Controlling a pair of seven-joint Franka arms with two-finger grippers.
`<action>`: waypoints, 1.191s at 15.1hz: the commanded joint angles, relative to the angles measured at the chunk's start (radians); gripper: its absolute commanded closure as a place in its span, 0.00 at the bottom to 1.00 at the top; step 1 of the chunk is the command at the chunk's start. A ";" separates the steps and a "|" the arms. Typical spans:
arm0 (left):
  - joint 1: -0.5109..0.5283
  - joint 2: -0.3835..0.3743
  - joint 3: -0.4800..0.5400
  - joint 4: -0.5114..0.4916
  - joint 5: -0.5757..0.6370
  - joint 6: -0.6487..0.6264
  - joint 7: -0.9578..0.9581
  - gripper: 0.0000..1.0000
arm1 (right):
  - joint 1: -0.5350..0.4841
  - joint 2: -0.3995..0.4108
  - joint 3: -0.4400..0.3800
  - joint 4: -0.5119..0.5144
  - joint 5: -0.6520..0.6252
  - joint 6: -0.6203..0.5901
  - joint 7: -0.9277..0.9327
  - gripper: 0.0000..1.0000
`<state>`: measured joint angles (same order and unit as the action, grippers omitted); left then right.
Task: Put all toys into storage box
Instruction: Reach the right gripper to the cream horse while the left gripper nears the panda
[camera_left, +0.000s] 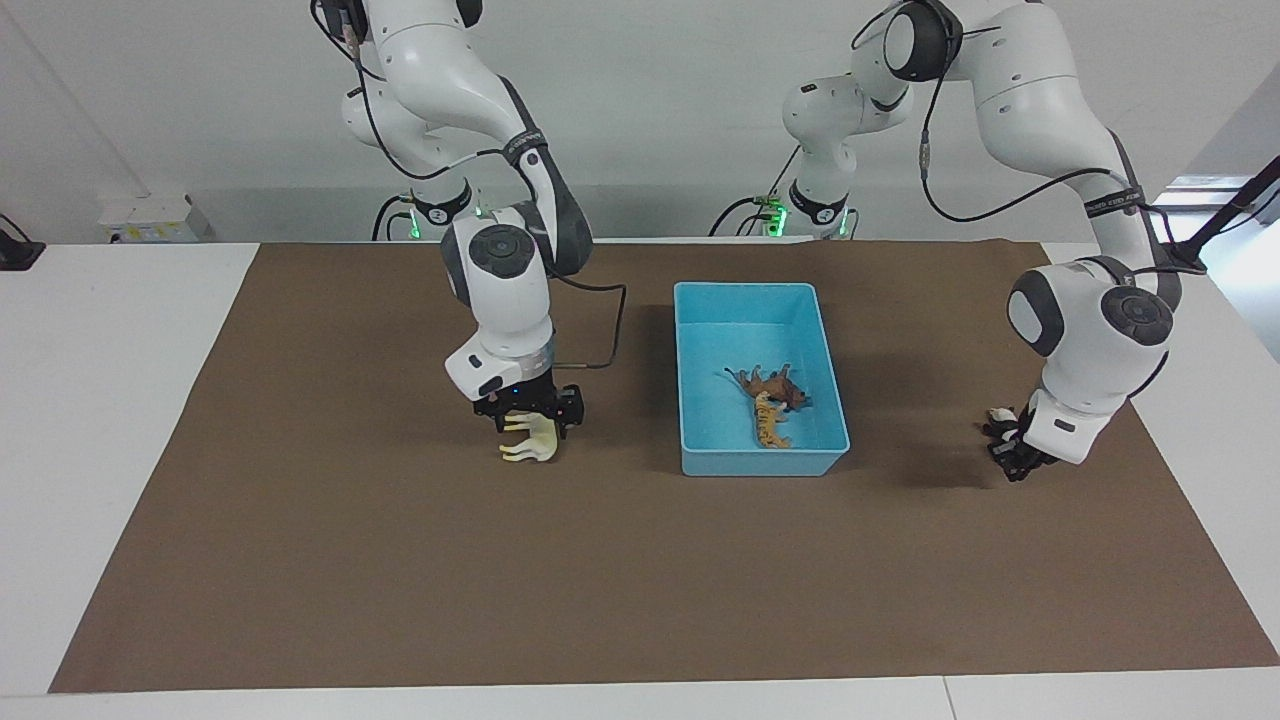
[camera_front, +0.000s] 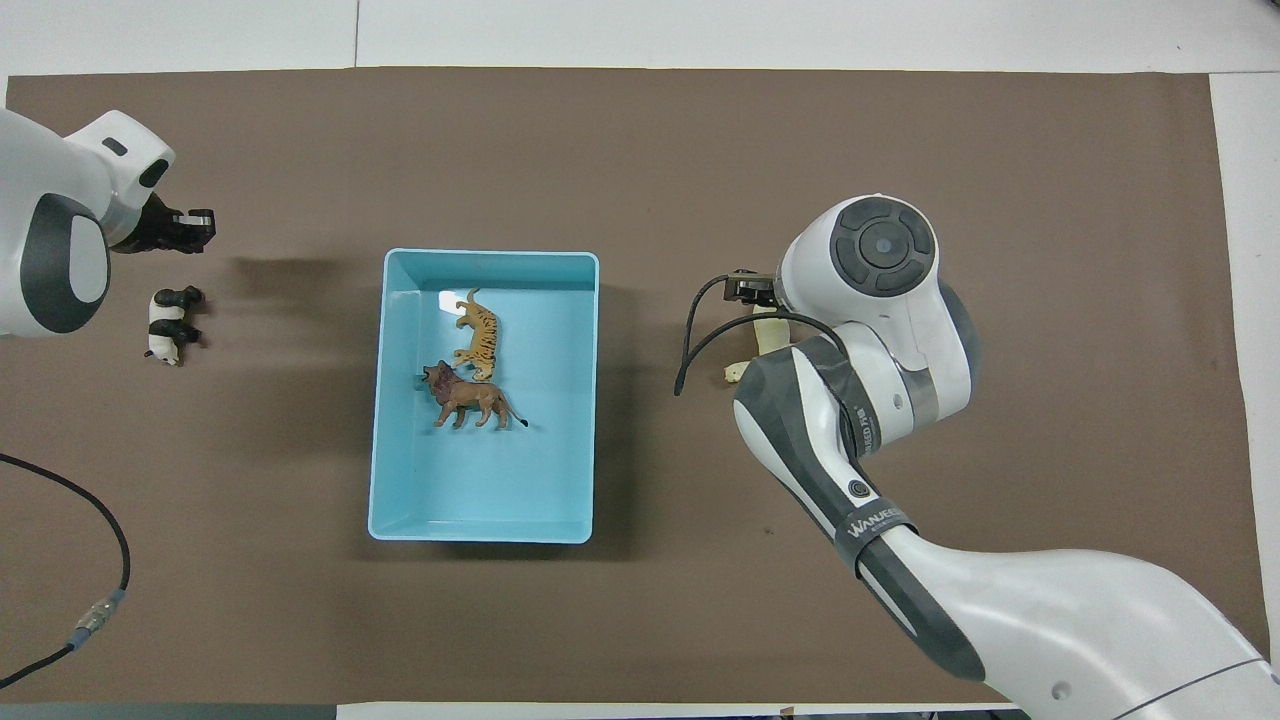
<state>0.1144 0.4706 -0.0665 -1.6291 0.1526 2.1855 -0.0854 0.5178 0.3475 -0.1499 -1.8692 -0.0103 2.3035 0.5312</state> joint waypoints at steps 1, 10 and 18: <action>-0.004 0.023 0.016 0.041 0.013 -0.038 -0.022 1.00 | -0.005 -0.012 0.006 -0.068 0.023 0.072 -0.022 0.00; 0.097 -0.027 0.013 -0.063 0.099 -0.004 0.153 0.00 | -0.001 0.080 0.009 -0.070 0.024 0.194 -0.016 0.29; 0.142 -0.079 0.011 -0.250 0.087 0.133 0.145 0.00 | -0.002 0.079 0.010 0.085 0.032 -0.016 0.000 1.00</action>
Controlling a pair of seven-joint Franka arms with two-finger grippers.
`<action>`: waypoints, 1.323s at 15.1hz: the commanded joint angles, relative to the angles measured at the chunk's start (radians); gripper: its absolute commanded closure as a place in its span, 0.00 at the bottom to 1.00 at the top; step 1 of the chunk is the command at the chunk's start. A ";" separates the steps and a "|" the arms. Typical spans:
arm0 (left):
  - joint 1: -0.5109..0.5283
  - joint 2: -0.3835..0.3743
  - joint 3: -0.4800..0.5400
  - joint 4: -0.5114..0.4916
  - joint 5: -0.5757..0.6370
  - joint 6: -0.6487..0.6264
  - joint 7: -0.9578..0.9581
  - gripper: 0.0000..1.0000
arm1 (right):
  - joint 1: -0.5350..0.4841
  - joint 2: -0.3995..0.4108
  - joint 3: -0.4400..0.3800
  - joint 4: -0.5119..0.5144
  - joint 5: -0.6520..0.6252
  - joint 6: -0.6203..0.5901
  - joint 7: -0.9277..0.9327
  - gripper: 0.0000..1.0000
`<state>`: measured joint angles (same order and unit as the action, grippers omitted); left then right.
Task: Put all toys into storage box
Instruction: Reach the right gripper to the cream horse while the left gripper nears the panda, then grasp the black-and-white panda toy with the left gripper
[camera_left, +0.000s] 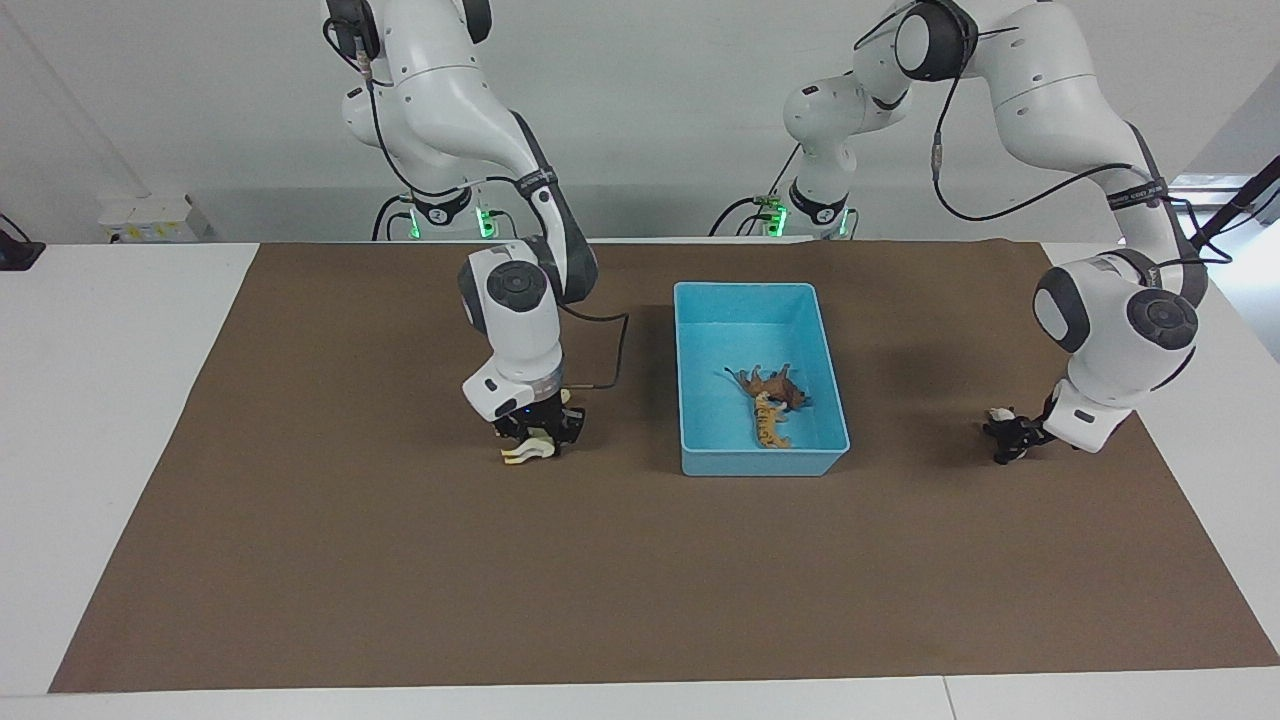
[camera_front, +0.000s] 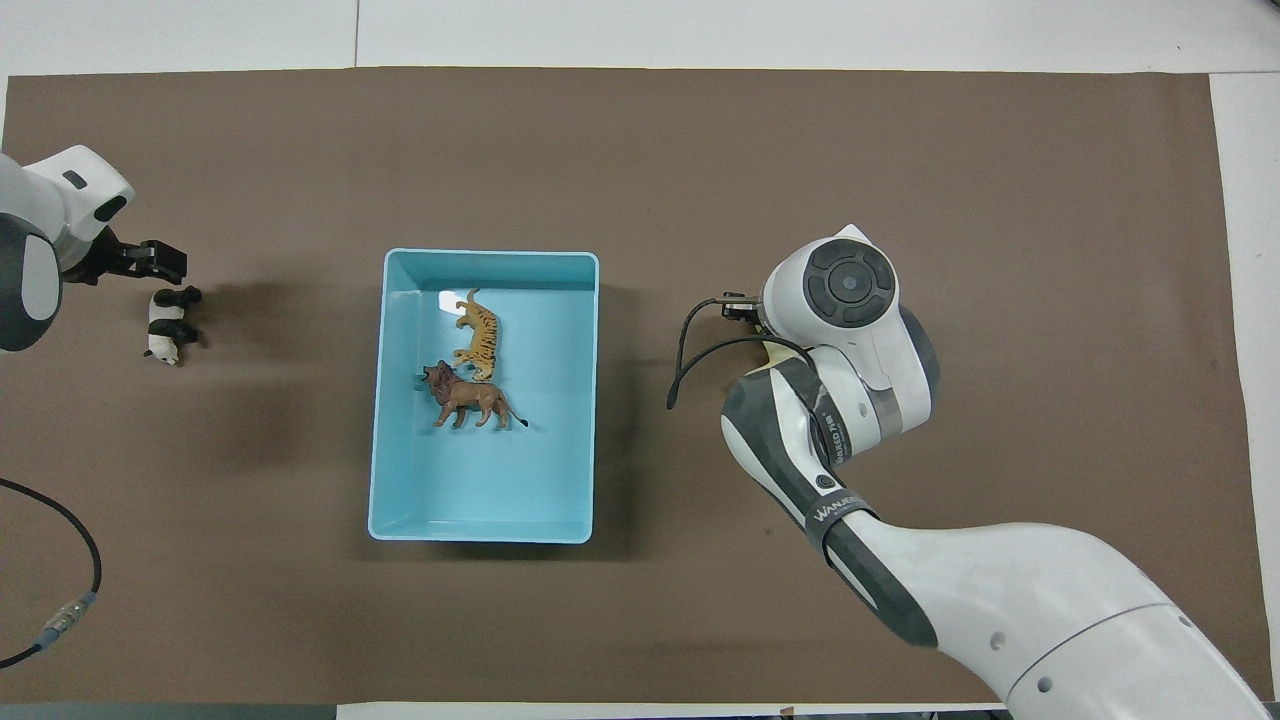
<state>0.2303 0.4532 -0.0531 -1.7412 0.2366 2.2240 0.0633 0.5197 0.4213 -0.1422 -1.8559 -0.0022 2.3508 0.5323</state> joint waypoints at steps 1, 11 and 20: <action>0.027 -0.077 -0.002 -0.191 -0.003 0.130 -0.004 0.00 | -0.006 0.004 0.003 0.095 0.024 -0.085 -0.002 1.00; -0.003 -0.102 -0.008 -0.281 -0.109 0.178 -0.060 0.02 | -0.024 -0.009 -0.005 0.287 0.022 -0.323 -0.003 1.00; -0.157 -0.106 -0.011 -0.071 -0.292 -0.102 -0.298 1.00 | -0.027 -0.019 -0.010 0.305 0.021 -0.324 -0.003 1.00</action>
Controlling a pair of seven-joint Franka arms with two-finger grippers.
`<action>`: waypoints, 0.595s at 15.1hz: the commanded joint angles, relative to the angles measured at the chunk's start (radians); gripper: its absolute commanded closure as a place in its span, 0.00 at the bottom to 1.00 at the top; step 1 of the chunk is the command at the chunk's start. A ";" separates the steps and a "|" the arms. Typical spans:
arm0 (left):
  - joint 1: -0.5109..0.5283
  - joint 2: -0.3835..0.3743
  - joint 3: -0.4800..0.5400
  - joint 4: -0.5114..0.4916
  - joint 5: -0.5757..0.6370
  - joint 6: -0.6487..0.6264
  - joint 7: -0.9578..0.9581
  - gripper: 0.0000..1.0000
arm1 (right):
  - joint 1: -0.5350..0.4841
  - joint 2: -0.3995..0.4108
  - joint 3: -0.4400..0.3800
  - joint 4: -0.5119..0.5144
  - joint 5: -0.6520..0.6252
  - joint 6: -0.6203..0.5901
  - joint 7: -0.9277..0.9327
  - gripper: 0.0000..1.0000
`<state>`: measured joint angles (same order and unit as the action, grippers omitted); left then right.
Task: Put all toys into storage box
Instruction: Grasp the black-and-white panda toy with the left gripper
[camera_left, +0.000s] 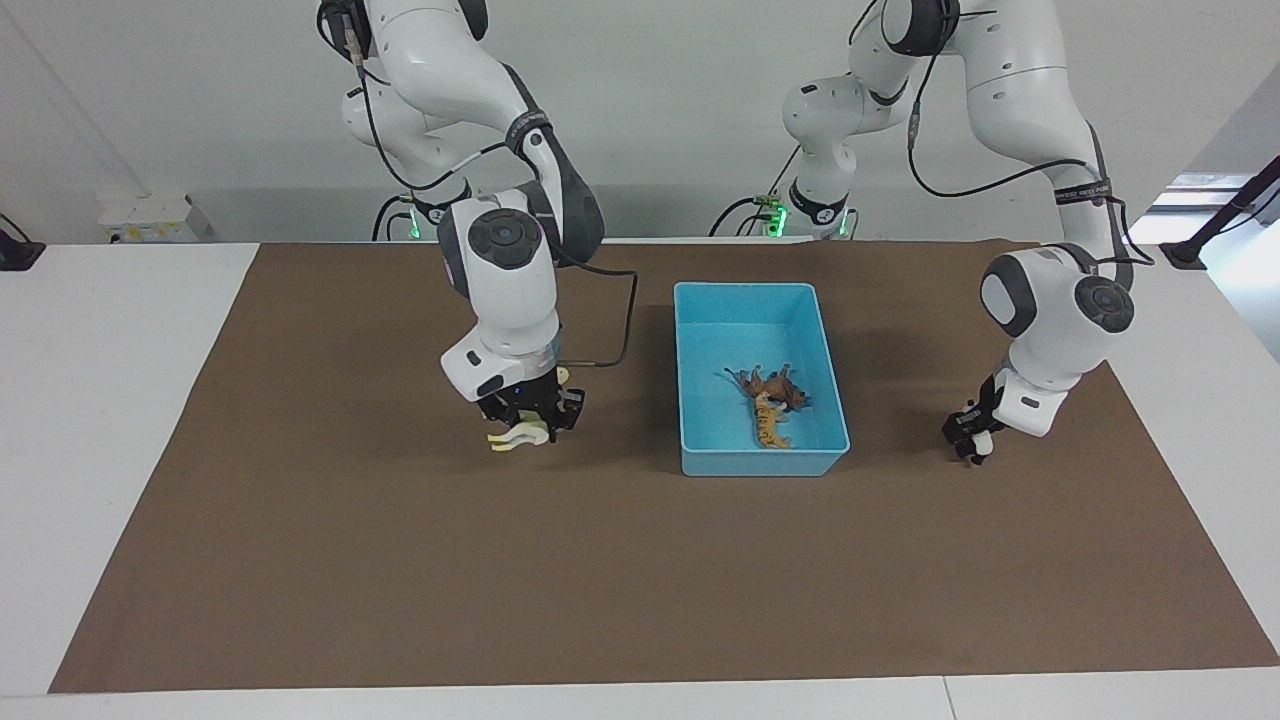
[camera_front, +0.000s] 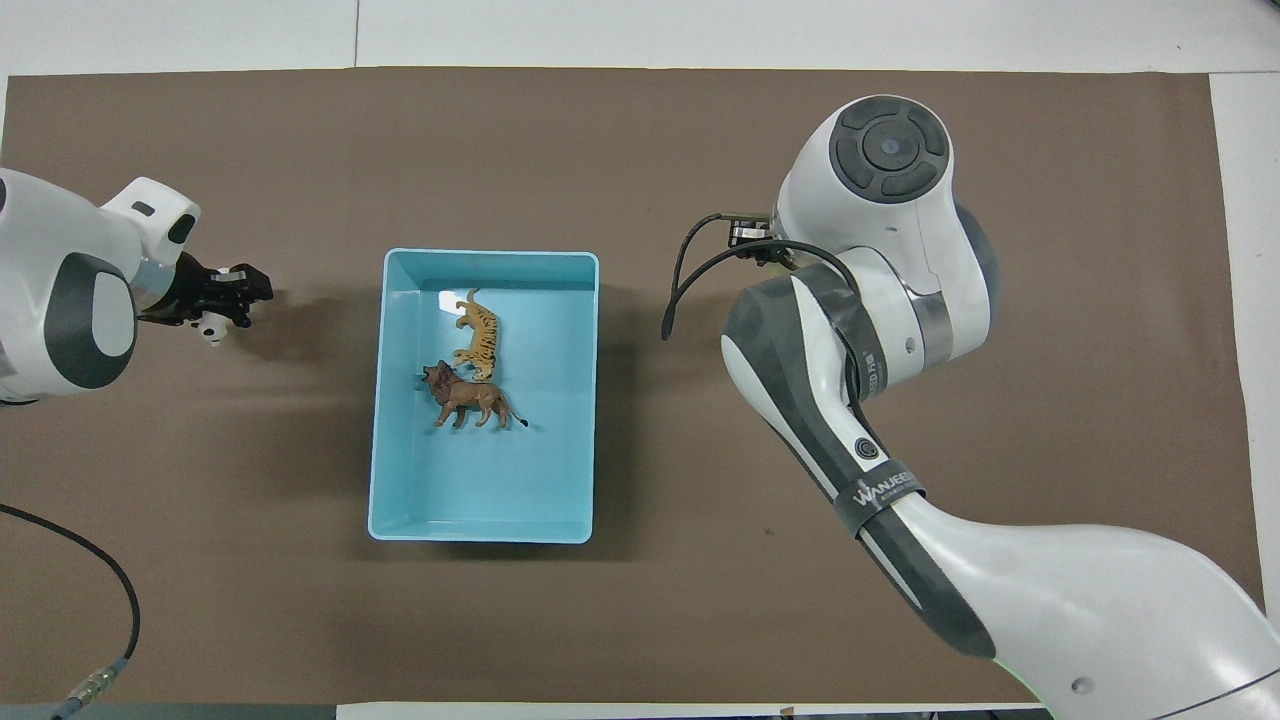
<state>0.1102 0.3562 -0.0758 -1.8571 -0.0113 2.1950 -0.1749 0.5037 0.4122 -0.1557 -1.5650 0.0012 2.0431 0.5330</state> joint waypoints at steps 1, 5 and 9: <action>-0.049 -0.016 0.010 0.056 -0.064 -0.095 -0.086 1.00 | -0.011 -0.012 0.002 0.014 0.017 -0.020 -0.002 1.00; -0.116 -0.078 0.008 0.061 -0.088 -0.171 -0.207 1.00 | -0.011 -0.023 0.001 0.065 0.017 -0.081 -0.002 1.00; -0.297 -0.134 0.008 0.061 -0.119 -0.209 -0.484 1.00 | -0.017 -0.021 0.002 0.128 0.019 -0.126 -0.002 1.00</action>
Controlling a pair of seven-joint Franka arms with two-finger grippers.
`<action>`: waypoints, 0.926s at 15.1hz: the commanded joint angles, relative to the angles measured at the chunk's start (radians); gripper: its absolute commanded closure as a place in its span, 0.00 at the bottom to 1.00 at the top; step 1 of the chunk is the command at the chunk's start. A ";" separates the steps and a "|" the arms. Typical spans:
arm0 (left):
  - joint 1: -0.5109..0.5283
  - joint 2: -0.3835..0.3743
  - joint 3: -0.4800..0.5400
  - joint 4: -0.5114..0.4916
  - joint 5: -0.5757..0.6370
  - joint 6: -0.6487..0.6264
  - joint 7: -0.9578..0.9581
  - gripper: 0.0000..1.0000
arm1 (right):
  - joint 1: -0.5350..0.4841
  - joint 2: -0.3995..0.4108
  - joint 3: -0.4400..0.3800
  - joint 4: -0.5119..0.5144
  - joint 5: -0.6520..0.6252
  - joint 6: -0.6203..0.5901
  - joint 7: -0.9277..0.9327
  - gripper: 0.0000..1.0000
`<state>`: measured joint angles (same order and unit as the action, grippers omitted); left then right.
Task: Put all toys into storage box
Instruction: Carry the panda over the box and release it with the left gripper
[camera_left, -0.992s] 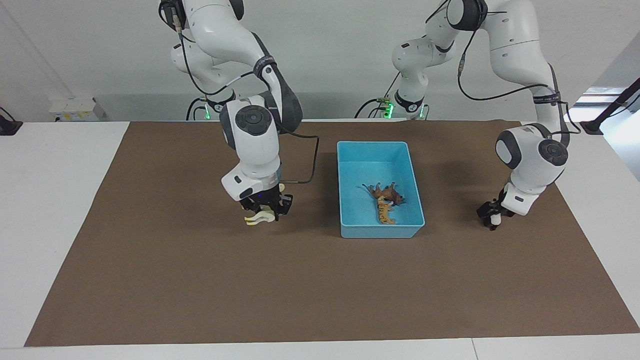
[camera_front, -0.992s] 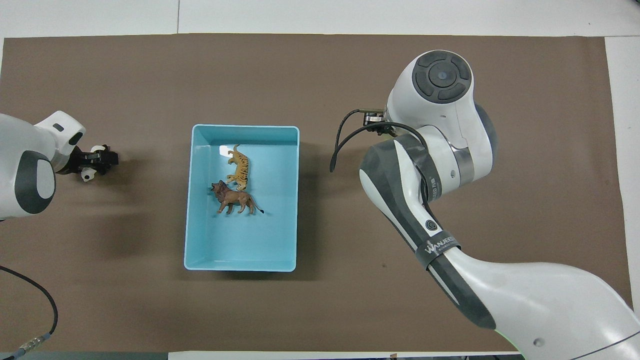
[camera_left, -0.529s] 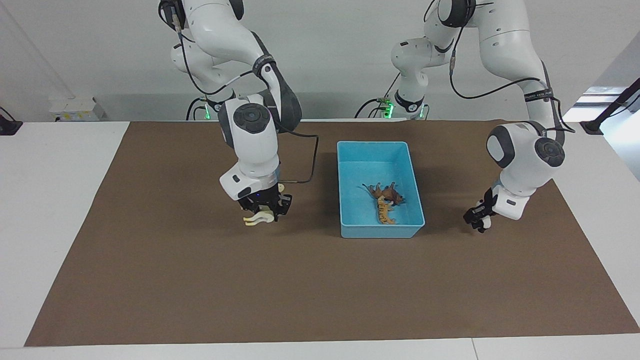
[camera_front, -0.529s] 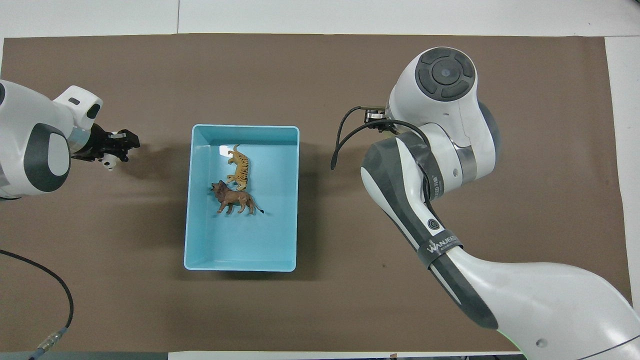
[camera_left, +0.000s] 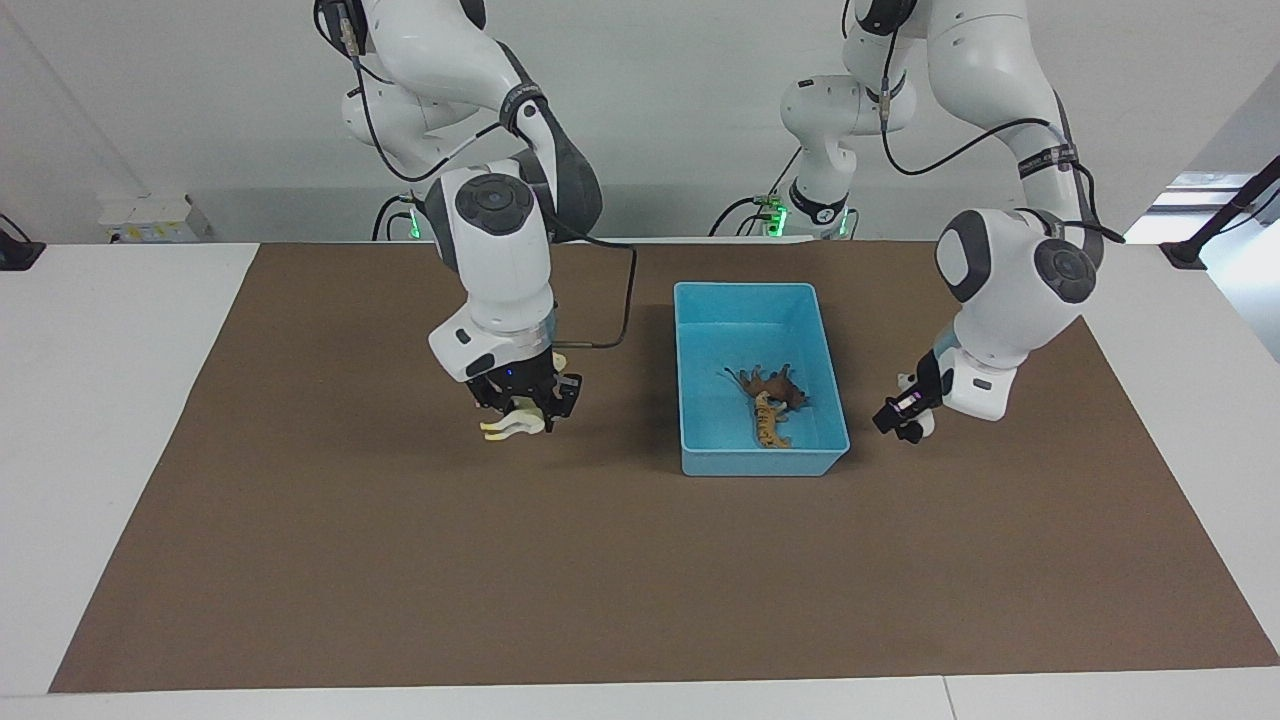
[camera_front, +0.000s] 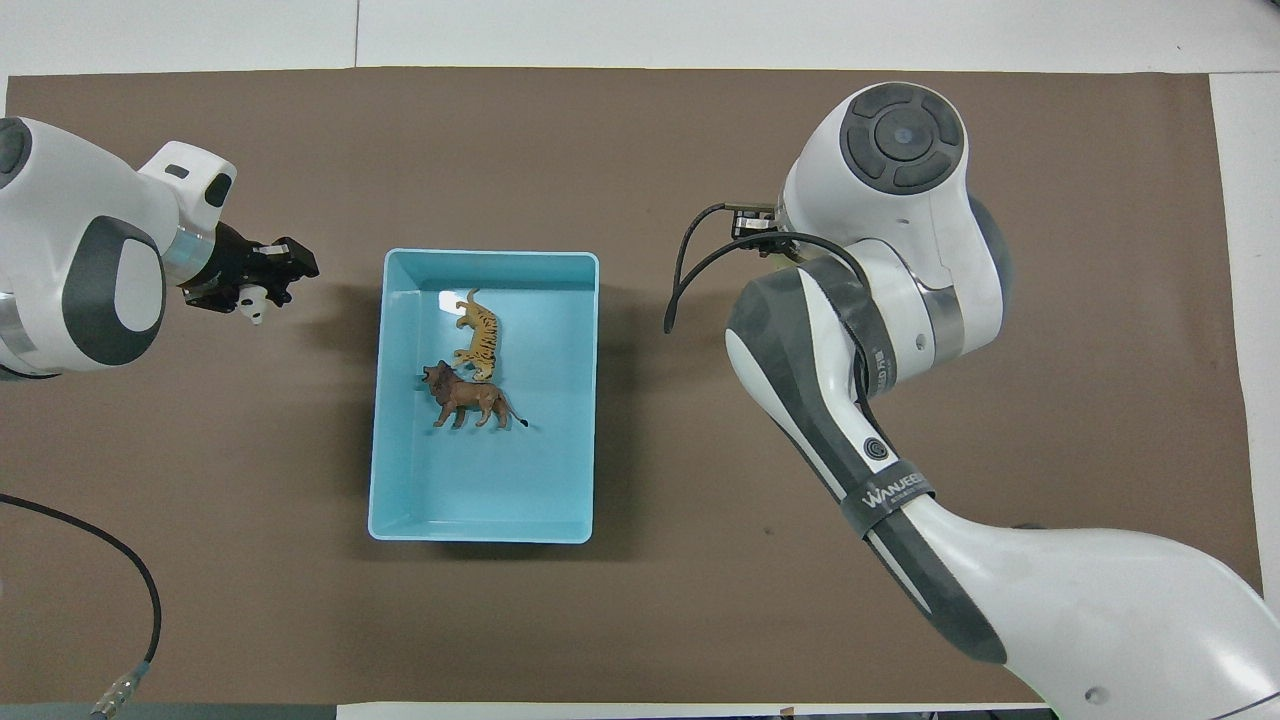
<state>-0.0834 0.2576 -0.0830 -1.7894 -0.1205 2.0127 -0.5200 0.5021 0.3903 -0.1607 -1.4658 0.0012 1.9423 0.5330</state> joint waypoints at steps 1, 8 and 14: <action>-0.139 -0.035 0.015 -0.005 -0.011 -0.020 -0.197 1.00 | -0.016 -0.001 0.007 0.031 0.019 -0.025 -0.002 1.00; -0.273 -0.073 0.022 -0.053 0.004 -0.031 -0.239 0.00 | -0.014 -0.001 0.012 0.133 0.016 -0.125 0.007 1.00; -0.193 -0.151 0.029 -0.035 0.105 -0.098 -0.210 0.00 | 0.013 0.027 0.036 0.198 0.014 -0.123 0.108 1.00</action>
<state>-0.3340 0.1752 -0.0494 -1.8169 -0.0657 1.9729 -0.7592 0.5076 0.3892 -0.1449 -1.3349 0.0012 1.8368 0.5859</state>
